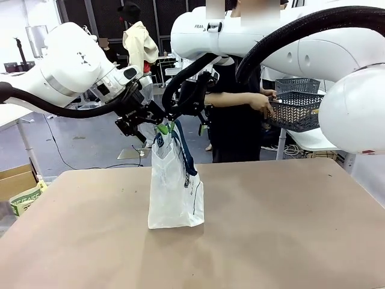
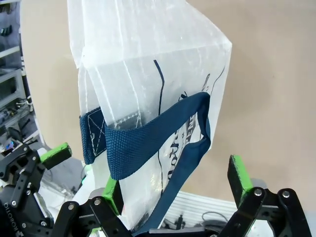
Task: Transfer purchased items from the store into the shopping bag.
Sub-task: Open the Reusable shopping bag in the center of the table.
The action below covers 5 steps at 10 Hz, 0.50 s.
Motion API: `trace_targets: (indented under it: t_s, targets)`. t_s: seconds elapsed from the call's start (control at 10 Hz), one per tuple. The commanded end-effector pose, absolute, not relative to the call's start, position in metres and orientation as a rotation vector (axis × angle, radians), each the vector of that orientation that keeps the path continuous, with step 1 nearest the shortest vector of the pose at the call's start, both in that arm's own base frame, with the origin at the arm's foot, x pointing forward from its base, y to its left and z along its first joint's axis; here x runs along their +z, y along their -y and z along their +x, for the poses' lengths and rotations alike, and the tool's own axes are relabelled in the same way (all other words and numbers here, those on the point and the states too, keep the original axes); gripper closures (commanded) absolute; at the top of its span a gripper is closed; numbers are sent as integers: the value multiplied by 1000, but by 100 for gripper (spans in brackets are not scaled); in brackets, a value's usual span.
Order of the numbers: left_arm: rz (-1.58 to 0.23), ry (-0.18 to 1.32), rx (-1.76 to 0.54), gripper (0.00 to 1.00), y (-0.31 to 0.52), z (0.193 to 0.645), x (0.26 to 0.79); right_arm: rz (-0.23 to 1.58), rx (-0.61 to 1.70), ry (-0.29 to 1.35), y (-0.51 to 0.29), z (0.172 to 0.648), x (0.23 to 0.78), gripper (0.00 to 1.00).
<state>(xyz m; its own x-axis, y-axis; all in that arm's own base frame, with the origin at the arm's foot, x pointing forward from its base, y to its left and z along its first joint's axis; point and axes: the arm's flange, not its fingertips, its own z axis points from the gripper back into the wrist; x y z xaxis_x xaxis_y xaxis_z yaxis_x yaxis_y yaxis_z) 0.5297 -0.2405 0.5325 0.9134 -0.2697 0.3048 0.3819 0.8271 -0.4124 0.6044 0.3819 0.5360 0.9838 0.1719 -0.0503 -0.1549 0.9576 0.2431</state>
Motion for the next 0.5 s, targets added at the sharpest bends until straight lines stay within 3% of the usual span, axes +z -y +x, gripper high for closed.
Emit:
trace_targets:
  t_s: [0.0,0.3,0.4]
  targets:
    - [-441,214,-347,0,242,539,526,219,147,-84,-387,615,544,0]
    - [-473,230,-351,0,241,532,527,239,165,-75,-381,605,535,0]
    - [-461,217,-348,20,240,536,518,237,168,-79,-381,605,534,19]
